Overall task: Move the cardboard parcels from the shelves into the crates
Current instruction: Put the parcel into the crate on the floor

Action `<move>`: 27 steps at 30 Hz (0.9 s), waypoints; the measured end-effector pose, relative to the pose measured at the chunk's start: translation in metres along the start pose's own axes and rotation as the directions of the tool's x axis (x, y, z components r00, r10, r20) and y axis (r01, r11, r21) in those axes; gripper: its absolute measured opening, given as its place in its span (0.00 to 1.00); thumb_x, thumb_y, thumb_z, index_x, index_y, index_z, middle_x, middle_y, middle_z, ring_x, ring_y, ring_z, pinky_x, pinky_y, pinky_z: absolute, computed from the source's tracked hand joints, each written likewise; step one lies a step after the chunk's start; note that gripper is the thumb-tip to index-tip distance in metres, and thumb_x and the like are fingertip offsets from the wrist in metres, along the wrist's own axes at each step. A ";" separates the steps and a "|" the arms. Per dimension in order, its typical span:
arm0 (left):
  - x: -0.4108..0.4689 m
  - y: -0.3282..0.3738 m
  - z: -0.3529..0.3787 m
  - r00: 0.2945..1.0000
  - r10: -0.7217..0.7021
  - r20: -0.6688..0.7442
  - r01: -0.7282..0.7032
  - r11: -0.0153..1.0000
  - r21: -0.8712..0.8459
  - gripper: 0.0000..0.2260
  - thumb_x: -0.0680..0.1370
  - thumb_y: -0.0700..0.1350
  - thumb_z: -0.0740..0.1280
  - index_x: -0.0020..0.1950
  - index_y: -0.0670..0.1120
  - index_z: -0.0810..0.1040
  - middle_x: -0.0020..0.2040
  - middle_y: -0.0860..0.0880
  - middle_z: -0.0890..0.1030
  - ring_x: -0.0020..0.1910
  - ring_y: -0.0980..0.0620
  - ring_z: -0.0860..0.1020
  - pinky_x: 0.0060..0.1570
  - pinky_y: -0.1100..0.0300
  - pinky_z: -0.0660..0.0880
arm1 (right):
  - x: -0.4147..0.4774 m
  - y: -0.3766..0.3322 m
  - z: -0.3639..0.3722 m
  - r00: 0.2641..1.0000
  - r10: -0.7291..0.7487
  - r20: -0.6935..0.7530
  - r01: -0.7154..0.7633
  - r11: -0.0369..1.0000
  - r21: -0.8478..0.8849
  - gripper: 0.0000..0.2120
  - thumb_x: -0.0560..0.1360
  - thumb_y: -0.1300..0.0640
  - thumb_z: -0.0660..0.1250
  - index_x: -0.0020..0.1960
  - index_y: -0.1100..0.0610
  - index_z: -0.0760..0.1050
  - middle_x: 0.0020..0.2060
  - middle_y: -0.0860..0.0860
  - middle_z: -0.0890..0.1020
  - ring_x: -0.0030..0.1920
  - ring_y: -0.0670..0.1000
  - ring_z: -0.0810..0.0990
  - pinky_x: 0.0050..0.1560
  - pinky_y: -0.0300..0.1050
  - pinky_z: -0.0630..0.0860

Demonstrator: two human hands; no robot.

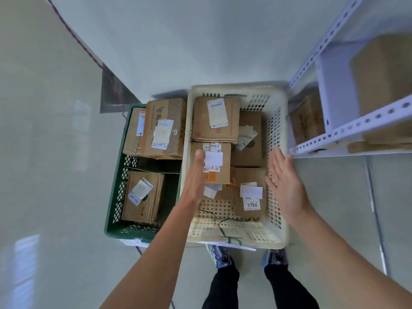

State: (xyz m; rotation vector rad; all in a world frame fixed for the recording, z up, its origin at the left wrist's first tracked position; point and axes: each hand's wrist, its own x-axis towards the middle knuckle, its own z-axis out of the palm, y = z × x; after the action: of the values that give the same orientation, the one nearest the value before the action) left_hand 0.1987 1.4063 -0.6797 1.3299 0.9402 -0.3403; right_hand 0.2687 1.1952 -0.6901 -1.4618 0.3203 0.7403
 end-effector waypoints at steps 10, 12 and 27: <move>-0.170 0.121 0.085 0.971 0.206 0.123 -0.210 0.977 0.019 0.39 0.78 0.75 0.50 0.86 0.60 0.64 0.84 0.56 0.67 0.82 0.54 0.66 0.82 0.40 0.61 | -0.164 -0.149 -0.085 0.979 -0.186 -0.082 0.194 0.976 0.100 0.35 0.71 0.19 0.57 0.75 0.31 0.66 0.73 0.27 0.73 0.75 0.33 0.69 0.80 0.50 0.61; -0.198 0.134 0.111 0.957 0.251 0.142 -0.256 0.966 0.018 0.39 0.76 0.75 0.51 0.84 0.59 0.65 0.80 0.59 0.70 0.76 0.59 0.71 0.80 0.44 0.64 | -0.190 -0.169 -0.112 0.971 -0.222 -0.086 0.230 0.968 0.102 0.40 0.65 0.15 0.61 0.73 0.29 0.67 0.72 0.26 0.73 0.75 0.33 0.69 0.77 0.47 0.62; -0.322 0.145 0.333 0.954 0.253 0.159 -0.265 0.963 0.053 0.39 0.79 0.71 0.50 0.86 0.52 0.62 0.84 0.50 0.67 0.83 0.49 0.66 0.79 0.42 0.65 | -0.282 -0.226 -0.341 0.956 -0.266 -0.124 0.282 0.950 0.134 0.42 0.74 0.26 0.51 0.85 0.42 0.58 0.83 0.40 0.63 0.82 0.44 0.61 0.80 0.50 0.58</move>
State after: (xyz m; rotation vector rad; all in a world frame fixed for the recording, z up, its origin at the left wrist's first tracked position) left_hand 0.2332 1.0433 -0.3597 1.4547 0.6217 -0.2707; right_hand 0.2808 0.8074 -0.3800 -1.3693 0.2407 0.4068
